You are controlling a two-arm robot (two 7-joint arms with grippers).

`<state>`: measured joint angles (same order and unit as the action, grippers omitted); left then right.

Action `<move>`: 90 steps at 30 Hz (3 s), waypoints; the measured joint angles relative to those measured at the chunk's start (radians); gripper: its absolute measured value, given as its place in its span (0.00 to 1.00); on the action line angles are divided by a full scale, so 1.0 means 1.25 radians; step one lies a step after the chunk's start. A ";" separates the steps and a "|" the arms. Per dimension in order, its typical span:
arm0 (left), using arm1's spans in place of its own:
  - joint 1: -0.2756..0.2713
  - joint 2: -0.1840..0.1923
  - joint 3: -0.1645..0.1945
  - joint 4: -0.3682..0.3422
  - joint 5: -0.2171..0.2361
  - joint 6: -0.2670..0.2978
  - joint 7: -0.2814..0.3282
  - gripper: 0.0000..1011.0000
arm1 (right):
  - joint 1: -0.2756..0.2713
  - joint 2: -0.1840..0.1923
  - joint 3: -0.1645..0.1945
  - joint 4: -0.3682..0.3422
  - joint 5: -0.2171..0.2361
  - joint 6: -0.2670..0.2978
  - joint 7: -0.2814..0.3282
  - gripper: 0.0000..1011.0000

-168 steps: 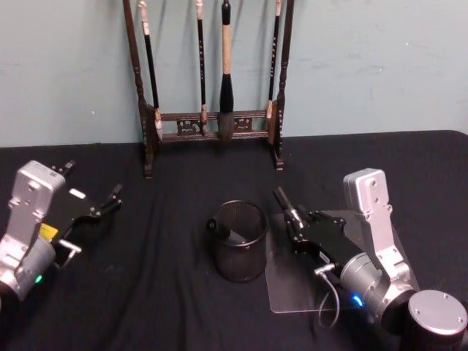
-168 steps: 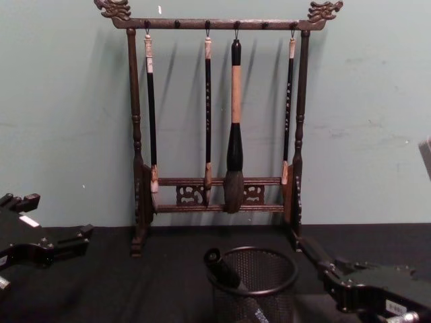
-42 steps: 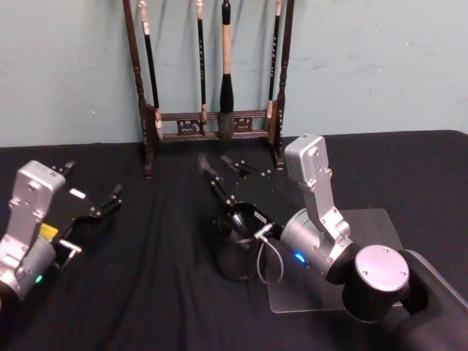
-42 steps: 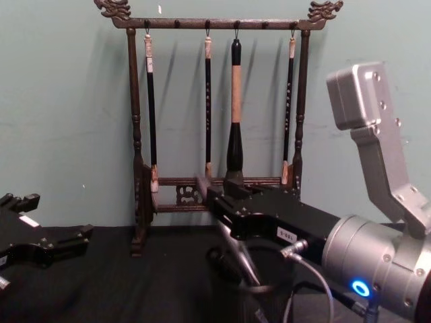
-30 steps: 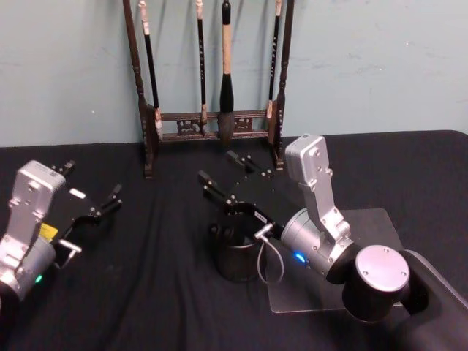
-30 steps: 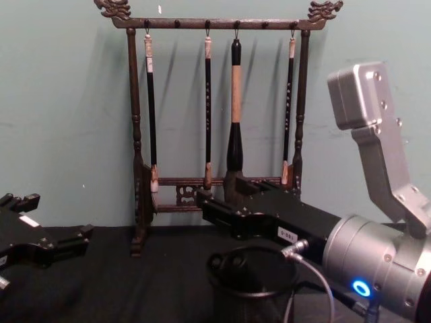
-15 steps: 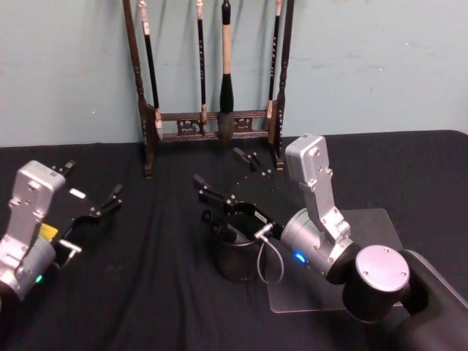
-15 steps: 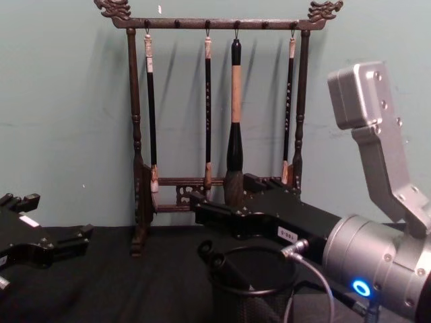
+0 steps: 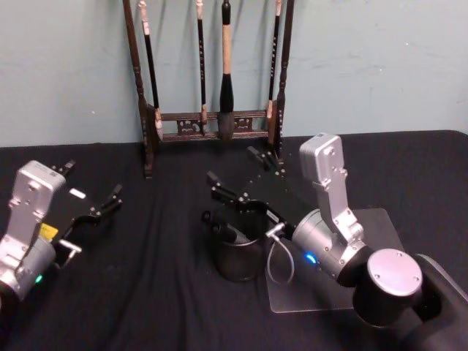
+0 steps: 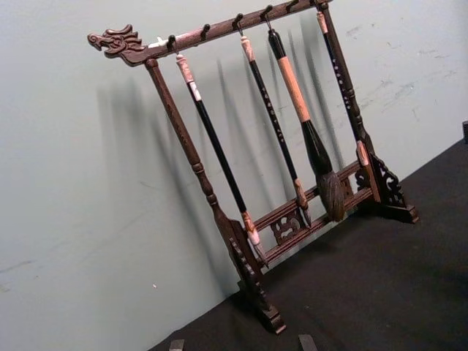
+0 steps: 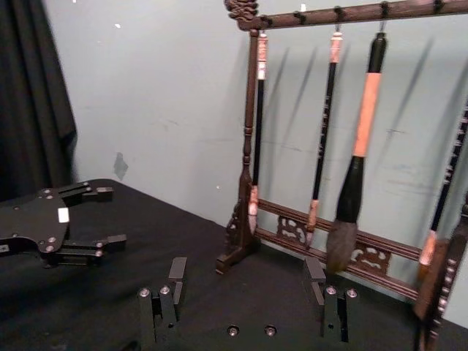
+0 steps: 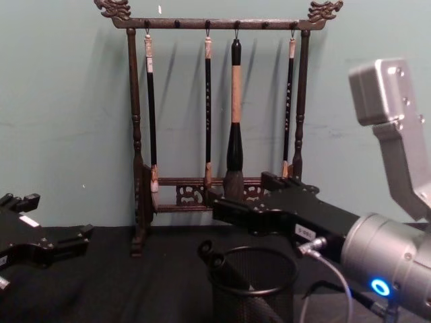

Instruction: Pick up the water-based marker from the table and place it into the pen holder.

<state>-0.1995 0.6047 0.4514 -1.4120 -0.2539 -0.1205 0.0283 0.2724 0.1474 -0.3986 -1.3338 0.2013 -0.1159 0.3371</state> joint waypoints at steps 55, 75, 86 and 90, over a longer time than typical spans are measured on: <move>0.000 0.000 0.000 0.000 0.000 0.000 0.000 1.00 | -0.113 0.020 0.125 -0.028 -0.037 -0.043 -0.085 0.99; 0.000 0.000 0.000 0.000 0.000 0.000 0.000 1.00 | -0.102 0.009 0.143 0.042 -0.051 -0.070 -0.077 0.99; 0.000 0.000 0.000 0.000 0.000 0.000 0.000 1.00 | -0.093 0.002 0.145 0.074 -0.067 -0.082 -0.082 0.99; 0.000 0.000 0.000 0.000 0.000 0.000 0.000 1.00 | -0.091 0.000 0.147 0.081 -0.070 -0.083 -0.082 0.99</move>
<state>-0.1995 0.6047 0.4514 -1.4120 -0.2539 -0.1205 0.0283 0.1582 0.1475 -0.2144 -1.2330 0.1142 -0.2198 0.2340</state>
